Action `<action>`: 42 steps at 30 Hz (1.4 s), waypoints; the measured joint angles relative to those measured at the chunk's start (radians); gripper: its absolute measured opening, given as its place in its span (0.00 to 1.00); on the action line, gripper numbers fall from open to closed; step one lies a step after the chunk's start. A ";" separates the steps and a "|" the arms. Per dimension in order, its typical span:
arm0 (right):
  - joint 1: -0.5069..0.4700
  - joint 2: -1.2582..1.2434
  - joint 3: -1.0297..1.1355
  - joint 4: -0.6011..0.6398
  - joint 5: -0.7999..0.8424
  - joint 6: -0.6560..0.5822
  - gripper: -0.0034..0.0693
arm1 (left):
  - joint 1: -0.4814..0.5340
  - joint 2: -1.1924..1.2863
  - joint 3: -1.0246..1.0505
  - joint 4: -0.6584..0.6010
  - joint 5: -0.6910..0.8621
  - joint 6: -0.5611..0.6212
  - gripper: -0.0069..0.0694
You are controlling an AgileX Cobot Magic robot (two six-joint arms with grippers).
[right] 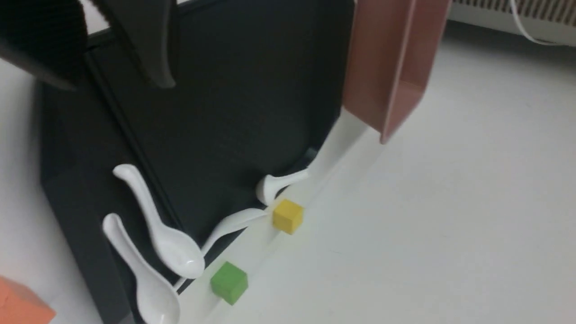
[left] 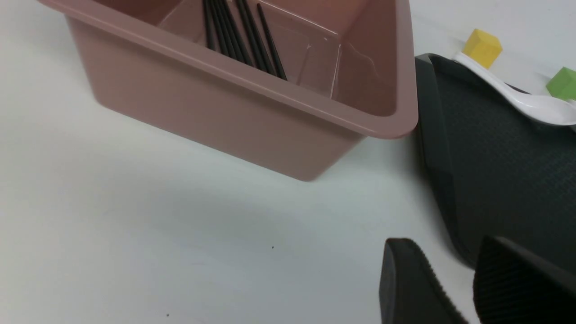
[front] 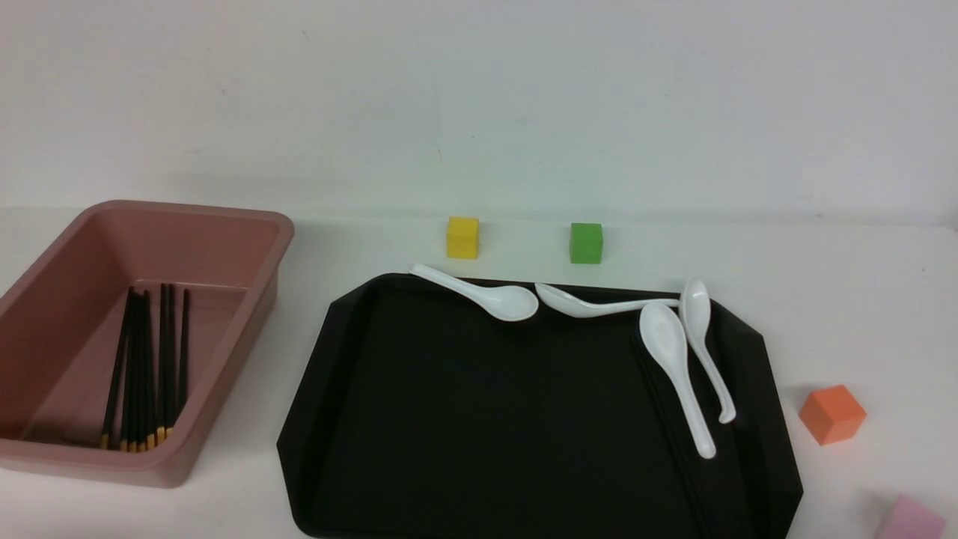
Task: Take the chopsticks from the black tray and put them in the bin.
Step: Use the right arm to grab a pair of chopsticks
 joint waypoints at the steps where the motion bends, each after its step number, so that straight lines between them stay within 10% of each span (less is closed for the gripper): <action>1: 0.000 0.000 0.000 0.002 0.000 0.000 0.38 | 0.000 0.000 0.000 0.000 0.000 0.000 0.40; 11: 0.000 0.174 -0.297 -0.174 0.073 -0.200 0.04 | 0.000 0.000 0.000 0.000 0.000 0.000 0.40; 18: 0.000 0.634 -0.512 -0.494 0.428 -0.229 0.05 | 0.000 0.000 0.000 0.000 0.000 0.000 0.40; 30: 0.008 1.164 -0.656 -0.219 0.602 -0.607 0.09 | 0.000 0.000 0.000 0.000 0.000 0.000 0.40; 42: 0.378 1.513 -0.937 -0.611 0.463 -0.190 0.20 | 0.000 0.000 0.000 0.000 0.000 0.000 0.40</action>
